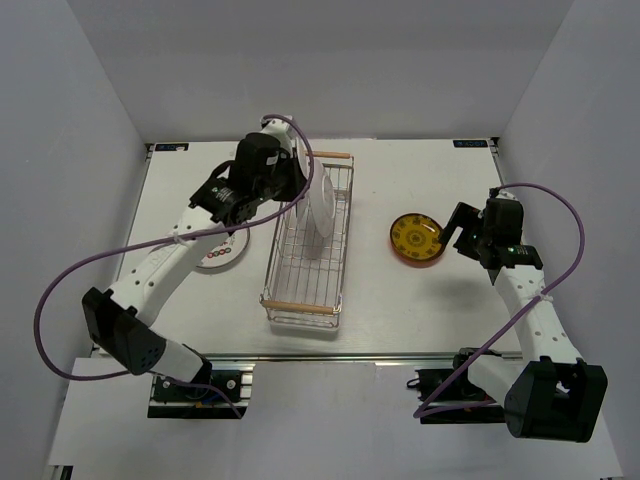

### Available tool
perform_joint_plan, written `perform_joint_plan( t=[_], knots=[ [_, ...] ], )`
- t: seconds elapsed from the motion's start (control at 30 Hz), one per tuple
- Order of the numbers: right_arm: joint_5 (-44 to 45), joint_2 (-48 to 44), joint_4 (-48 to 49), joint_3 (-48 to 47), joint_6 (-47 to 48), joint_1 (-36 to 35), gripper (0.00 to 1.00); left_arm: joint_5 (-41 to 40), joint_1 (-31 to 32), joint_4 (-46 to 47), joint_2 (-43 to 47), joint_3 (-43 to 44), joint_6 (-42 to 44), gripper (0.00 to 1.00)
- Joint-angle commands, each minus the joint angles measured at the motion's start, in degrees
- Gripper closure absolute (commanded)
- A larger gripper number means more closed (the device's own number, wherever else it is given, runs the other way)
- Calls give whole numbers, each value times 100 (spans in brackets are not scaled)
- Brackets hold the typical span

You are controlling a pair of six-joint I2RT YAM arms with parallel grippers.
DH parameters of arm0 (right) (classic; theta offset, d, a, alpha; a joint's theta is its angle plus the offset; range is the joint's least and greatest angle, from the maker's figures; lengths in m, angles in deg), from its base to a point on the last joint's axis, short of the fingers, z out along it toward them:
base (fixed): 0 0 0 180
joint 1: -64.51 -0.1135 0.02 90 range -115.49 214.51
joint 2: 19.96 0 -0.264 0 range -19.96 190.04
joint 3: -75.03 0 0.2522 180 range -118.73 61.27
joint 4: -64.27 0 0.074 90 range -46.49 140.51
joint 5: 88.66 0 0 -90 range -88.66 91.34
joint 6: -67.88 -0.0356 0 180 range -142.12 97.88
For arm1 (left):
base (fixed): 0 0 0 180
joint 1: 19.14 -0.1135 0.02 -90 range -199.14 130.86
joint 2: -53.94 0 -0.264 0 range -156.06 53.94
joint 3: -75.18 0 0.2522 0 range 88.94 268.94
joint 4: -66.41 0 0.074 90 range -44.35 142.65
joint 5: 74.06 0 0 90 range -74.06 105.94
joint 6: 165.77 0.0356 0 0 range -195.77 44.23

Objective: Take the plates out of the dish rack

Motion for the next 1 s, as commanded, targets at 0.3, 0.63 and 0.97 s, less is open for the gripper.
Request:
perform_joint_plan(
  t=[0.3,0.63,0.97],
  knots=[
    [-11,37,70,38,49,11,11,-1800,8,-497,673,904,259,100],
    [-38,99,70,30,41,10,11,-4140,-150,-701,-21,211,381,100],
    [-55,204,87,30,58,10,11,-3684,-835,-24,-839,-544,769,100]
  ],
)
